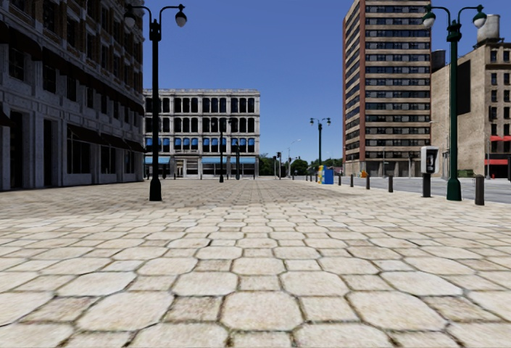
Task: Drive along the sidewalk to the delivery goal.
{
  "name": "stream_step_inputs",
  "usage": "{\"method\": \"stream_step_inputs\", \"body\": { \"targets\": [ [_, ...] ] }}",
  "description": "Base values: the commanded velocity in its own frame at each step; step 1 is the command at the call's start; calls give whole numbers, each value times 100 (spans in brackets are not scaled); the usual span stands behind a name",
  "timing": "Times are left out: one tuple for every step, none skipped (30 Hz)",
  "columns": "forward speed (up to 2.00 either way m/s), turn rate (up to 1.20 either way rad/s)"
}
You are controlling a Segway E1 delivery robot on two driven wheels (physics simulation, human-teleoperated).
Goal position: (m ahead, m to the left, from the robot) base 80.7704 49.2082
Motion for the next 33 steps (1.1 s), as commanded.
{"method": "stream_step_inputs", "body": {
  "targets": [
    [200,0],
    [200,-6],
    [200,-53],
    [200,-70],
    [200,-85],
    [200,-96],
    [200,-54],
    [200,0],
    [200,0],
    [200,0],
    [200,0],
    [200,0],
    [200,0],
    [200,0],
    [200,0],
    [200,0],
    [200,0],
    [200,0],
    [200,0],
    [200,0],
    [200,0],
    [200,0],
    [200,0],
    [200,0],
    [200,0],
    [200,0],
    [200,0],
    [200,0],
    [200,0],
    [200,0],
    [200,0],
    [200,0],
    [200,0]
  ]
}}
